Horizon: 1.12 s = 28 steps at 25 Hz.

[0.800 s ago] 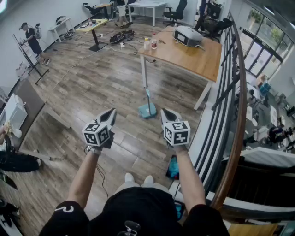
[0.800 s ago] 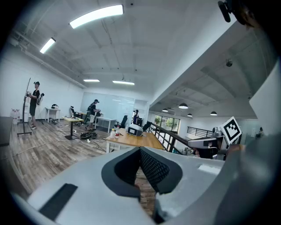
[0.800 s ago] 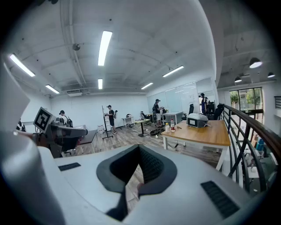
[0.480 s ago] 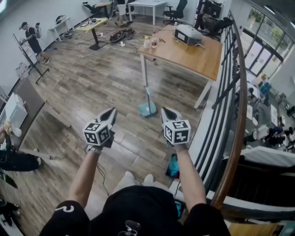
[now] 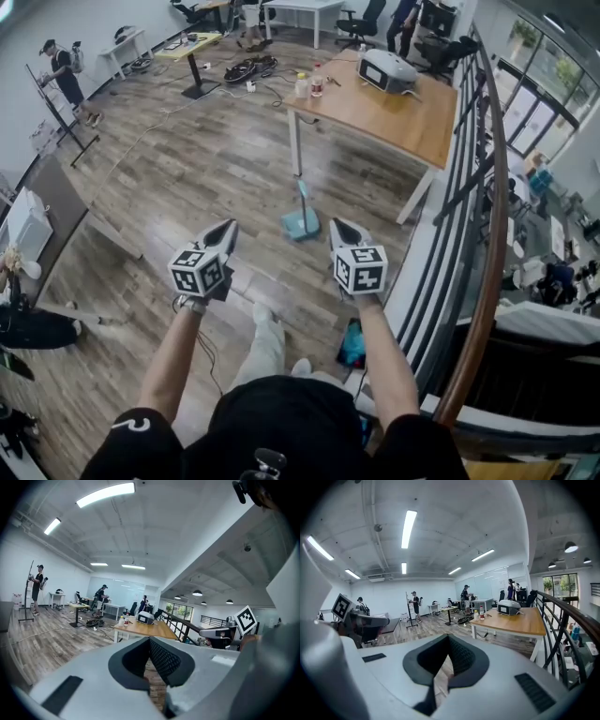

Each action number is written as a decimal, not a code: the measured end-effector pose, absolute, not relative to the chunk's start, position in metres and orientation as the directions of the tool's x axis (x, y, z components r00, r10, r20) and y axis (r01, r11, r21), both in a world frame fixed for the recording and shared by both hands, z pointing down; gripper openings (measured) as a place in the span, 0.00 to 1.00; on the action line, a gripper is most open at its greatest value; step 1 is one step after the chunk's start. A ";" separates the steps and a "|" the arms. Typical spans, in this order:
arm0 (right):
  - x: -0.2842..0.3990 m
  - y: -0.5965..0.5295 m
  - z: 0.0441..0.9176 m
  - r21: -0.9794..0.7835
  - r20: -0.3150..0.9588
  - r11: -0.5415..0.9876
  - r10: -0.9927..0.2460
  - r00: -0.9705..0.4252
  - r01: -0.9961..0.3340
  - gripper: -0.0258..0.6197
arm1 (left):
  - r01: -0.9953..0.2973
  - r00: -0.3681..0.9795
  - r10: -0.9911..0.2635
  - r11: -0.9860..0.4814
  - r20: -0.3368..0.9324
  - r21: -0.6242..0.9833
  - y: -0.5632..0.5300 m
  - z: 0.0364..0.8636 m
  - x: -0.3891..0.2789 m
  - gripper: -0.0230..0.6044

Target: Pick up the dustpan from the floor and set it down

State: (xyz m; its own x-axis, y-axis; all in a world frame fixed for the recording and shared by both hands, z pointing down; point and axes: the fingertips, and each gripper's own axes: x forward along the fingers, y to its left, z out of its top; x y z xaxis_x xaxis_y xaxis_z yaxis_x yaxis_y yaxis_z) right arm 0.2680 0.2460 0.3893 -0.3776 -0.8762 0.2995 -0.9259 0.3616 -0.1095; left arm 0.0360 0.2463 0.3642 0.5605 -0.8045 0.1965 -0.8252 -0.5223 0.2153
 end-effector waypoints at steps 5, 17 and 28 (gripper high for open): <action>0.261 0.201 0.409 -0.091 0.318 0.357 -0.874 -0.367 -0.930 0.03 | -0.818 0.571 -0.795 -0.529 0.205 0.227 0.200 0.385 0.029 0.03; 0.219 0.028 0.445 -0.101 0.389 0.315 -0.861 -0.329 -0.944 0.04 | -0.778 0.623 -0.745 -0.559 0.240 0.285 0.019 0.416 -0.005 0.03; 0.191 -0.085 0.488 -0.081 0.460 0.281 -0.841 -0.286 -0.956 0.23 | -0.744 0.668 -0.674 -0.615 0.315 0.261 -0.100 0.458 -0.037 0.03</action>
State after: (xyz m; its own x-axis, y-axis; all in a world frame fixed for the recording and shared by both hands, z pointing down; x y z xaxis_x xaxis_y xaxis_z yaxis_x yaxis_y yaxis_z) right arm 0.1906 -0.0853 0.4877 -0.2860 -0.8407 0.4598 -0.9563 0.2811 -0.0808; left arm -0.0366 -0.1001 0.4584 0.6681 -0.6742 0.3148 -0.7438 -0.6151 0.2614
